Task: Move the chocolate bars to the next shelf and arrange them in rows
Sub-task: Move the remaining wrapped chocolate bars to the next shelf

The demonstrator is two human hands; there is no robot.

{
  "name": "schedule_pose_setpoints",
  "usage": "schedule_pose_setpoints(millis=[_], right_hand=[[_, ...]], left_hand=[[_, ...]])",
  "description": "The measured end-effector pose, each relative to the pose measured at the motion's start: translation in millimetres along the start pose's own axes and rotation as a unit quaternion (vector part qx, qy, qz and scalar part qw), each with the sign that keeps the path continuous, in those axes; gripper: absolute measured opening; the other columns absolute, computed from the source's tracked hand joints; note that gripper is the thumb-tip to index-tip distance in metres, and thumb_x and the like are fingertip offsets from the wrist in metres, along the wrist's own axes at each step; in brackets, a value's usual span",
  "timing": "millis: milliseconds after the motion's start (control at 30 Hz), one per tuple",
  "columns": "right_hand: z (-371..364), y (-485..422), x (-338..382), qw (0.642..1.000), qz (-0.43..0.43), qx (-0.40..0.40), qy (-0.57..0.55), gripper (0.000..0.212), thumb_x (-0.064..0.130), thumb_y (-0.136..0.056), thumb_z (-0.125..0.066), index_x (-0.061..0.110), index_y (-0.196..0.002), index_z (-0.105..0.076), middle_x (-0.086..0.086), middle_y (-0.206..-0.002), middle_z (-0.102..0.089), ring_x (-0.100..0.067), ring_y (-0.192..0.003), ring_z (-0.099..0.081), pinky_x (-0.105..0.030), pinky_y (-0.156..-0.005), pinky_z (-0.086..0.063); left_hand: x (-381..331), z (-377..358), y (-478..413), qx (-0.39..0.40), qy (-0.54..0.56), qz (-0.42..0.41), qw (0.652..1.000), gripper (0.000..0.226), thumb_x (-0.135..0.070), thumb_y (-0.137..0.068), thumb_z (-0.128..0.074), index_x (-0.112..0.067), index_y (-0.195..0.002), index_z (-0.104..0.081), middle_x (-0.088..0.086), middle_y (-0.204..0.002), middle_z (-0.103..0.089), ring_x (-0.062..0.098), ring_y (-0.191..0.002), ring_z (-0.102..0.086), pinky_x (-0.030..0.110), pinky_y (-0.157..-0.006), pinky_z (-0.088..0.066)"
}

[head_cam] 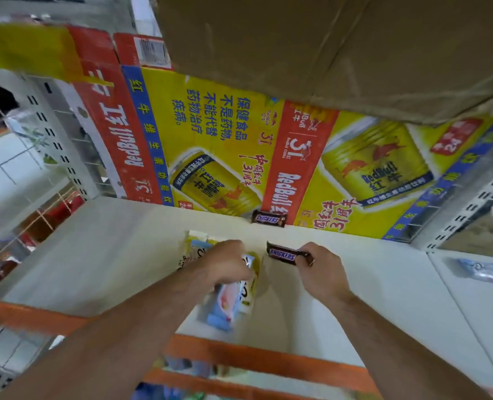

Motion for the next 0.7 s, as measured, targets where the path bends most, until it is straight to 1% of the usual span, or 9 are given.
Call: schedule_pose_setpoints(millis=[67,133,233,300,367,433,567,633,700], right_hand=[[8.6,15.5,-9.7,0.999,-0.035,-0.012,-0.019,0.009,0.024,-0.091,-0.055,0.027,-0.094,-0.063,0.002,-0.092,-0.068,-0.018,-0.083,-0.061,-0.028,-0.071,-0.048],[19.0,31.0,-19.6,0.997,-0.072,-0.024,-0.031,0.009,0.022,-0.092,-0.055,0.026,-0.092,-0.064,0.003,-0.087,-0.067,-0.016,-0.078,-0.060,-0.025,-0.064,-0.043],[37.0,53.0,-35.5,0.991,-0.117,-0.051,-0.033,0.011,0.020,-0.091,-0.055,0.022,-0.090,-0.067,0.003,-0.080,-0.066,-0.018,-0.075,-0.060,-0.025,-0.064,-0.040],[50.0,67.4,-46.8,0.988,-0.140,-0.067,-0.025,0.011,0.020,-0.091,-0.055,0.019,-0.089,-0.065,0.004,-0.075,-0.063,-0.017,-0.070,-0.057,-0.023,-0.057,-0.038],[63.6,80.8,-57.9,0.985,-0.152,-0.084,-0.019,0.010,0.018,-0.092,-0.054,0.020,-0.087,-0.062,0.007,-0.070,-0.059,-0.010,-0.064,-0.053,-0.015,-0.049,-0.033],[77.8,92.9,-67.8,0.981,-0.164,-0.101,-0.015,0.009,0.018,-0.092,-0.055,0.021,-0.086,-0.061,0.010,-0.068,-0.058,-0.010,-0.063,-0.052,-0.013,-0.049,-0.031],[101.5,113.6,-91.2,0.969,-0.199,-0.134,-0.065,0.008,0.017,-0.088,-0.058,0.019,-0.084,-0.064,0.000,-0.069,-0.066,-0.028,-0.071,-0.064,-0.031,-0.061,-0.049],[112.9,122.4,-104.2,0.963,-0.206,-0.149,-0.087,0.008,0.017,-0.088,-0.058,0.020,-0.084,-0.064,-0.003,-0.070,-0.067,-0.030,-0.071,-0.065,-0.039,-0.066,-0.054],[124.7,130.6,-118.5,0.960,-0.210,-0.158,-0.097,0.007,0.018,-0.088,-0.059,0.020,-0.085,-0.065,-0.004,-0.071,-0.068,-0.029,-0.070,-0.065,-0.040,-0.066,-0.055]], left_hand=[[-3.7,2.7,-3.9,0.000,0.070,-0.007,0.998,0.033,-0.033,-0.076,-0.072,-0.014,-0.093,-0.051,0.002,-0.084,-0.057,0.019,-0.071,-0.057,0.024,-0.051,-0.038],[-10.3,1.1,-7.4,0.027,0.162,-0.018,0.986,0.027,-0.031,-0.079,-0.073,-0.013,-0.088,-0.053,0.006,-0.081,-0.064,0.021,-0.065,-0.063,0.027,-0.053,-0.048],[-23.9,-10.3,-5.8,0.062,0.294,-0.030,0.953,0.017,-0.018,-0.087,-0.070,-0.012,-0.087,-0.054,0.008,-0.072,-0.060,0.016,-0.050,-0.059,0.025,-0.047,-0.049],[-34.7,-22.0,-1.6,0.076,0.363,-0.026,0.928,0.011,-0.012,-0.089,-0.067,-0.012,-0.086,-0.057,0.008,-0.070,-0.057,0.015,-0.049,-0.053,0.022,-0.044,-0.047],[-45.6,-34.7,3.0,0.090,0.408,-0.021,0.908,0.009,-0.009,-0.088,-0.067,-0.012,-0.085,-0.059,0.010,-0.072,-0.061,0.018,-0.053,-0.057,0.022,-0.043,-0.048],[-56.0,-45.6,7.4,0.107,0.435,-0.017,0.894,0.008,-0.008,-0.088,-0.067,-0.012,-0.087,-0.060,0.013,-0.074,-0.064,0.020,-0.055,-0.060,0.022,-0.044,-0.051],[-80.2,-61.4,15.9,0.123,0.452,-0.017,0.883,0.009,-0.008,-0.086,-0.069,-0.012,-0.089,-0.061,0.011,-0.070,-0.068,0.020,-0.055,-0.065,0.027,-0.051,-0.056],[-93.4,-69.4,19.7,0.118,0.453,-0.021,0.884,0.007,-0.008,-0.086,-0.068,-0.012,-0.085,-0.062,0.010,-0.069,-0.068,0.019,-0.055,-0.066,0.029,-0.054,-0.057],[-107.8,-79.5,24.9,0.111,0.454,-0.022,0.884,0.007,-0.007,-0.086,-0.067,-0.012,-0.083,-0.064,0.010,-0.071,-0.068,0.020,-0.057,-0.066,0.029,-0.054,-0.055]])
Point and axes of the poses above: each hand's wrist, its own y-axis away from the middle knuckle, its own z-axis out of the back of the hand, x = y × z, the point moved 1 cm from there along -y, towards the middle knuckle
